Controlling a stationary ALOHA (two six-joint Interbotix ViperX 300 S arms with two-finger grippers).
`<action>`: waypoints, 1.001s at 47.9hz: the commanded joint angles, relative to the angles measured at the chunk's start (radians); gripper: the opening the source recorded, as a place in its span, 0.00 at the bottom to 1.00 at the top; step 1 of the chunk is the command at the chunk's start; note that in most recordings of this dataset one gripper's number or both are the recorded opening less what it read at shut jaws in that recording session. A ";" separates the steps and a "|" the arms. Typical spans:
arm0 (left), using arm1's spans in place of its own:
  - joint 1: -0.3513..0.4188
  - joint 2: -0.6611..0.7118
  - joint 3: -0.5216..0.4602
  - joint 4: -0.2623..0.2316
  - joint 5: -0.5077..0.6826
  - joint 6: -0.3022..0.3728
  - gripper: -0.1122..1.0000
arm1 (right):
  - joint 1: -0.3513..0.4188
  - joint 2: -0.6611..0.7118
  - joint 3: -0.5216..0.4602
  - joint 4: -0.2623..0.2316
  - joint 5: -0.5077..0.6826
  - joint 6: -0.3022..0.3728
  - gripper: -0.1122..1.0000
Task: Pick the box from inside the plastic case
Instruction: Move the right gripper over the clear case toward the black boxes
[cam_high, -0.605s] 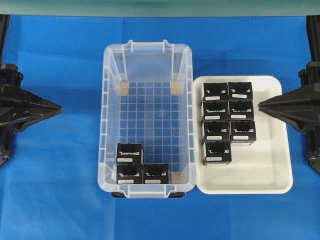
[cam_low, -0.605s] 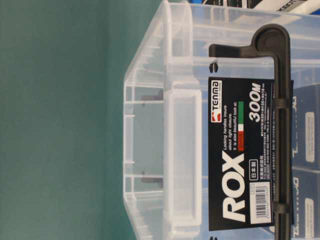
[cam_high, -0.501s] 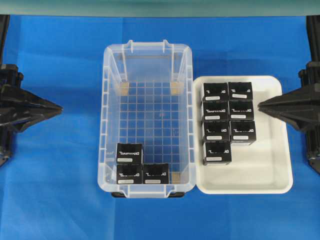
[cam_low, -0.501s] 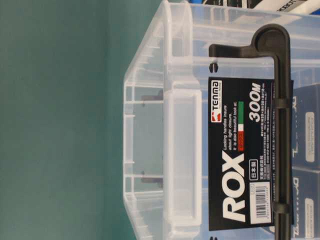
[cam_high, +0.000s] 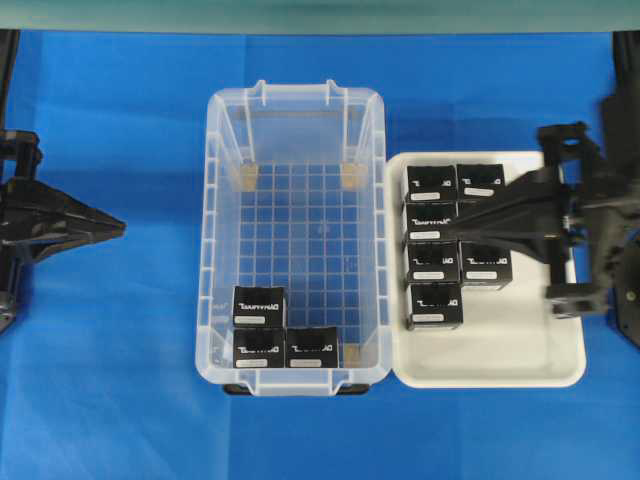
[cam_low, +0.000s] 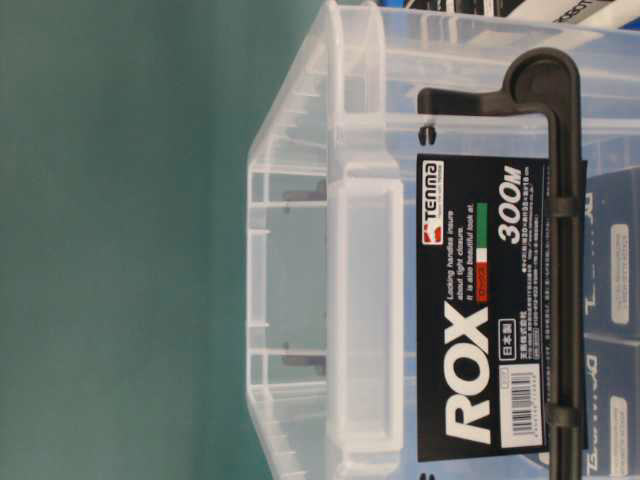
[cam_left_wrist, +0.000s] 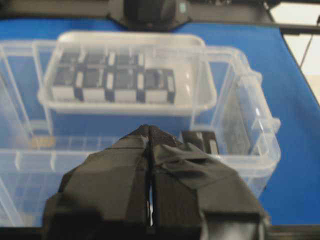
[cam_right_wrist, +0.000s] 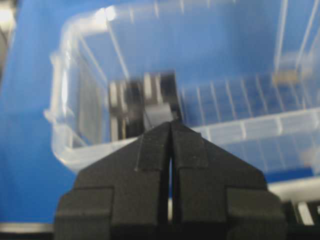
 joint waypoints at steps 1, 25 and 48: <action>0.000 -0.003 -0.026 0.003 0.026 -0.002 0.07 | -0.002 0.091 -0.114 0.008 0.115 0.000 0.09; 0.006 -0.017 -0.043 0.003 0.137 -0.002 0.07 | -0.025 0.588 -0.638 0.003 0.643 -0.032 0.10; 0.020 -0.020 -0.044 0.003 0.143 -0.003 0.07 | -0.061 0.874 -0.884 0.015 0.813 -0.196 0.19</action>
